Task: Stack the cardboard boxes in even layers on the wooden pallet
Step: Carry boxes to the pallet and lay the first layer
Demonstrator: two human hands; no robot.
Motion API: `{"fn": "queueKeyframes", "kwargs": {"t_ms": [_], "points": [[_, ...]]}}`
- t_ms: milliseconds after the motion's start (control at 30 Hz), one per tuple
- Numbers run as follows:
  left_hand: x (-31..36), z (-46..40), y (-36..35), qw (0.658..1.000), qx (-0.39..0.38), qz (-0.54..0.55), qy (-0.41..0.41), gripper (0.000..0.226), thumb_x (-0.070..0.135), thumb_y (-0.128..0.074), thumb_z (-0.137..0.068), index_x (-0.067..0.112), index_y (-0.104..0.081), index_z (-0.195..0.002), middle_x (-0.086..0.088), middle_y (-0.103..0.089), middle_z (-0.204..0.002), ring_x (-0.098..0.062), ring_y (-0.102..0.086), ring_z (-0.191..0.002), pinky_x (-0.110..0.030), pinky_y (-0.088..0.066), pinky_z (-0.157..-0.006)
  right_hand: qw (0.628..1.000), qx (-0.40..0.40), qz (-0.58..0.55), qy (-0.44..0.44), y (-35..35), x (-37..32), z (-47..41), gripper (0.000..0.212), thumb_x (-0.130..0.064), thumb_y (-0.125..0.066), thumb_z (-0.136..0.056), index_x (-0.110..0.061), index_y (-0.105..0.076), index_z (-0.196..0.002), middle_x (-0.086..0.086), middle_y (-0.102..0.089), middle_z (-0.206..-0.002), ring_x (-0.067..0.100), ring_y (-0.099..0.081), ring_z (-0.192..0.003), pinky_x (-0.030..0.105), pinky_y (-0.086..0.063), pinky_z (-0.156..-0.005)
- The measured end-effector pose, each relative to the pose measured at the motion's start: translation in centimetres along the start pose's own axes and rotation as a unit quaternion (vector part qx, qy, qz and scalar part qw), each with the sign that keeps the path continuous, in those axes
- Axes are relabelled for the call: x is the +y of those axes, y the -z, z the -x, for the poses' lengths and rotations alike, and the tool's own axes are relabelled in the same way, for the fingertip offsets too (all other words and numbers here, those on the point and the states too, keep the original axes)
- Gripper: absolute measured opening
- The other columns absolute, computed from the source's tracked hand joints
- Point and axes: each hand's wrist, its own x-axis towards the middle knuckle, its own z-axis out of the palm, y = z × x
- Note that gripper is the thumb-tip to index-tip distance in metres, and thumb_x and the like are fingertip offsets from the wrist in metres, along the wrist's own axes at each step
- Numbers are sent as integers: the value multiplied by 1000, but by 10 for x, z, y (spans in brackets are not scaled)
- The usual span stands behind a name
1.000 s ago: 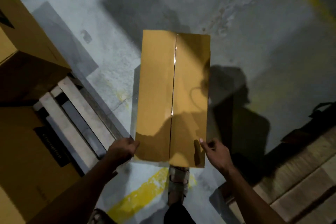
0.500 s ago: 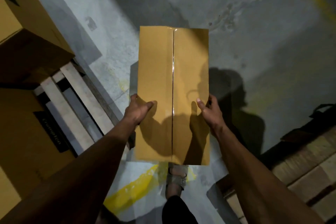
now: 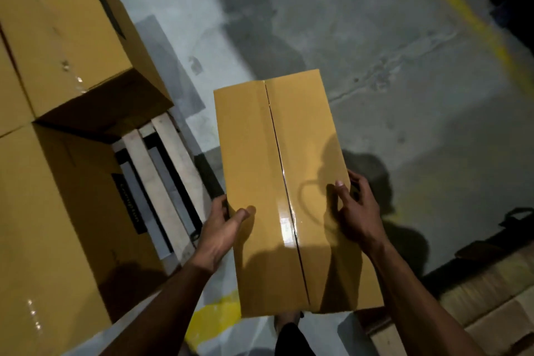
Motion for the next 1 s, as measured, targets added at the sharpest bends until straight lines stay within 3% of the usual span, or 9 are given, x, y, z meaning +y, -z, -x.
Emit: {"fn": "queueKeyframes", "kwargs": {"t_ms": [233, 367, 433, 633, 800, 1000], "points": [[-8, 41, 58, 997, 50, 58, -20, 49, 39, -71, -96, 43, -43, -136, 14, -61, -124, -15, -64, -111, -43, -60, -91, 998, -34, 6, 50, -49, -48, 33, 40, -52, -53, -101, -40, -50, -139, -14, -58, -132, 7, -56, -116, 43, -49, -99], [-17, 54, 100, 994, 76, 76, -19, 61, 56, -75, -82, 48, -45, -135, 12, -61, -128, -17, -64, -112, -50, -59, -94, 995, -66, 3, 79, -91, -65, 49, 25, -42, -51, -105, -39, -51, -130, -17, -57, -121, -11, -50, -103, 23, -46, -80], [-28, 57, 123, 993, 84, 82, -17, 71, 66, -73, -71, 51, -44, -134, 11, -60, -131, -18, -63, -116, -52, -57, -96, 993, -80, 10, 86, -114, -68, 56, 30, -44, -53, -104, -36, -54, -133, -14, -59, -125, -5, -54, -107, 27, -49, -81], [-55, 67, 179, 987, 121, 105, -20, 72, 65, -71, -73, 50, -43, -137, 8, -61, -132, -17, -64, -112, -49, -58, -93, 989, -90, 36, 112, -177, -67, 71, 27, -52, -58, -100, -47, -57, -126, -23, -64, -121, 6, -63, -113, 42, -54, -99], [-77, 67, 210, 980, 154, 125, -23, 61, 45, -71, -93, 45, -41, -146, 7, -57, -135, -19, -59, -117, -47, -53, -99, 987, -98, 58, 109, -218, -71, 82, 34, -52, -58, -100, -41, -57, -133, -13, -64, -129, 15, -63, -116, 27, -50, -85], [-91, 61, 235, 976, 166, 139, -32, 73, 44, -69, -95, 40, -32, -157, 14, -49, -131, -17, -50, -127, -34, -41, -97, 983, -120, 82, 115, -257, -80, 86, 37, -51, -54, -103, -37, -55, -137, -11, -62, -133, 14, -60, -116, 21, -46, -80]]}}
